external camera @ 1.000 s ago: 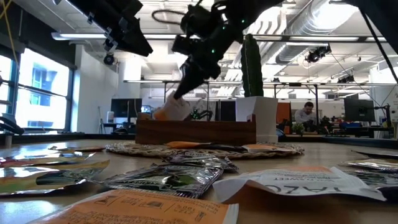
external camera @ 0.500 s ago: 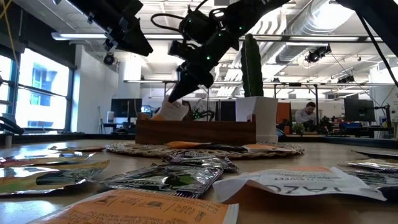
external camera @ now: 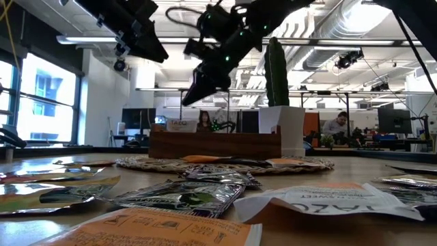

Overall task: Pick & Place Tea
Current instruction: Put the orange tea pack into the left section of the wooden organizer

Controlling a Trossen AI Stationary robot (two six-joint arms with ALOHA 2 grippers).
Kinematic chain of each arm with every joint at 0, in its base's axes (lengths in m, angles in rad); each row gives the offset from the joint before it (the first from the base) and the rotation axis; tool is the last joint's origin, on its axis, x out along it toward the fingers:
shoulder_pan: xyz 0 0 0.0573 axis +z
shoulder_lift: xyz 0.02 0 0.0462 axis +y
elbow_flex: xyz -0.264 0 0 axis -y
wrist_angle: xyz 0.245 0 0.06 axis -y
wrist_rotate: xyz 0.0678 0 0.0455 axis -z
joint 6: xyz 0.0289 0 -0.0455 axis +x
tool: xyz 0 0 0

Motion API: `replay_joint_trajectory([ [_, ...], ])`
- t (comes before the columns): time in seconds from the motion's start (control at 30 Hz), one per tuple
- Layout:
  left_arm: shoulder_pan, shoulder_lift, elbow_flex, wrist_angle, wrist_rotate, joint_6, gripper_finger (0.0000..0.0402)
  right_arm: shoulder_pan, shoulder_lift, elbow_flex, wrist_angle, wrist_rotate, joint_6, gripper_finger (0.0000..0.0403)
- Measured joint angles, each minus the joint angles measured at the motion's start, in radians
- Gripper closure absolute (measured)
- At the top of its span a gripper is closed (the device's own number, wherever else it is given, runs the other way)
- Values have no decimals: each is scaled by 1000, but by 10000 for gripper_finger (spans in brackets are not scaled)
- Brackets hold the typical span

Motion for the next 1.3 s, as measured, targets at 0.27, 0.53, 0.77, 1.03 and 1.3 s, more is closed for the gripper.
replay_joint_trajectory([
  [0.27, -12, 3, 0, -102, 3, -83, 282, -3, -200, 0, -203, -5, 6, 277],
  [0.53, -125, 3, 0, -96, 35, -132, 282, 13, -437, -282, -163, -150, 117, 285],
  [0.77, -262, 22, 0, -79, 98, -281, 282, 86, -593, -715, 321, -44, 354, 284],
  [1.03, -459, 100, -1, -94, -57, -340, 282, 194, -597, -966, 735, 69, 543, 284],
  [1.3, -628, 7, -6, -240, -406, -503, 282, 272, -595, -1051, 679, 81, 565, 284],
])
